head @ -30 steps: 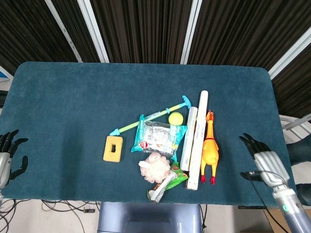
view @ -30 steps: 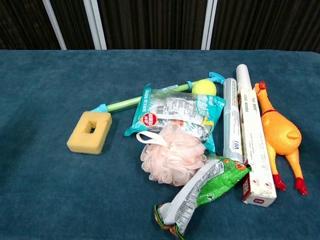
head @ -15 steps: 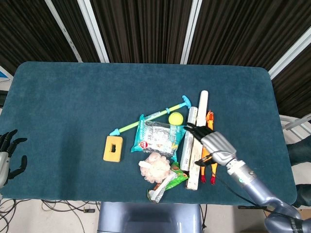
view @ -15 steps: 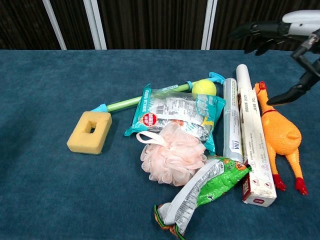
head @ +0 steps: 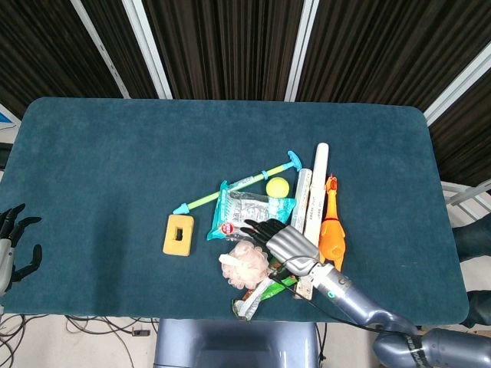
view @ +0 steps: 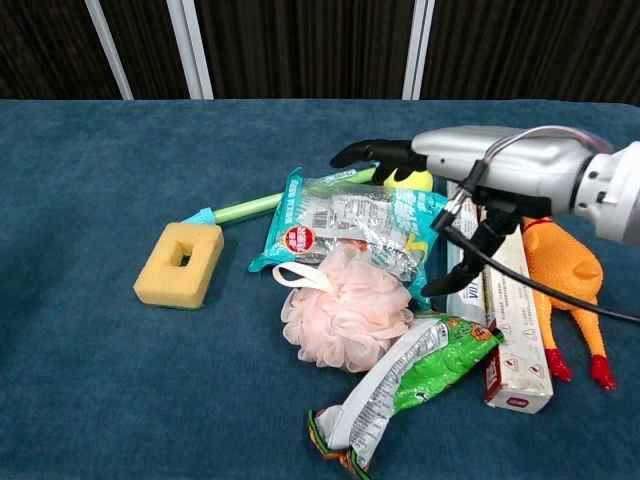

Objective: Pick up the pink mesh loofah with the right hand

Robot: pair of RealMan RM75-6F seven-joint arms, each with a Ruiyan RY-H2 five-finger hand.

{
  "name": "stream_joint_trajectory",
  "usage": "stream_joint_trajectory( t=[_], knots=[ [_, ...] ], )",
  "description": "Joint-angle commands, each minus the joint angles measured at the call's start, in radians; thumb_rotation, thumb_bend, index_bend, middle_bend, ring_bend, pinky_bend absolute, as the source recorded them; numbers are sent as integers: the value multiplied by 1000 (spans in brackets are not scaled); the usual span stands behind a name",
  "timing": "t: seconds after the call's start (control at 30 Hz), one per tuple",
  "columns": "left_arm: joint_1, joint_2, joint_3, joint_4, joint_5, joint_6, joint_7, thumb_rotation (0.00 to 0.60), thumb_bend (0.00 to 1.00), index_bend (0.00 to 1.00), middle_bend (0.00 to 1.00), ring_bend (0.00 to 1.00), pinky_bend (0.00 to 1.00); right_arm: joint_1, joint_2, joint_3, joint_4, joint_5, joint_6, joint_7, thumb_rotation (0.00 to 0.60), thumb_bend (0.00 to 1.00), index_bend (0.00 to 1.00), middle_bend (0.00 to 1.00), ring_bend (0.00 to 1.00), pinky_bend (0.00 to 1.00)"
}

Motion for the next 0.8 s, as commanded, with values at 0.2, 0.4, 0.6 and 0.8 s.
stream_joint_trajectory(
  t=[0.2,0.4,0.6,0.8],
  knots=[
    [-2,3,0,-7,-8,-11,-3,600,483,239,45,18,0,72,-107,23,29,200,-89,-91,600,132,46,48,152,164],
    [-4,5,-5,-13,-22,-18,-7,600,483,239,45,18,0,117,-143,22,40,270,-118,-145,600,131,46,49,153,164],
    [-5,8,-6,-18,-28,-24,-10,600,483,240,45,18,0,149,-189,16,60,352,-116,-198,600,132,46,62,157,165],
    [-5,8,-9,-21,-33,-25,-11,600,484,241,44,18,0,168,-201,-5,67,415,-98,-262,600,132,46,120,193,165]
  ],
)
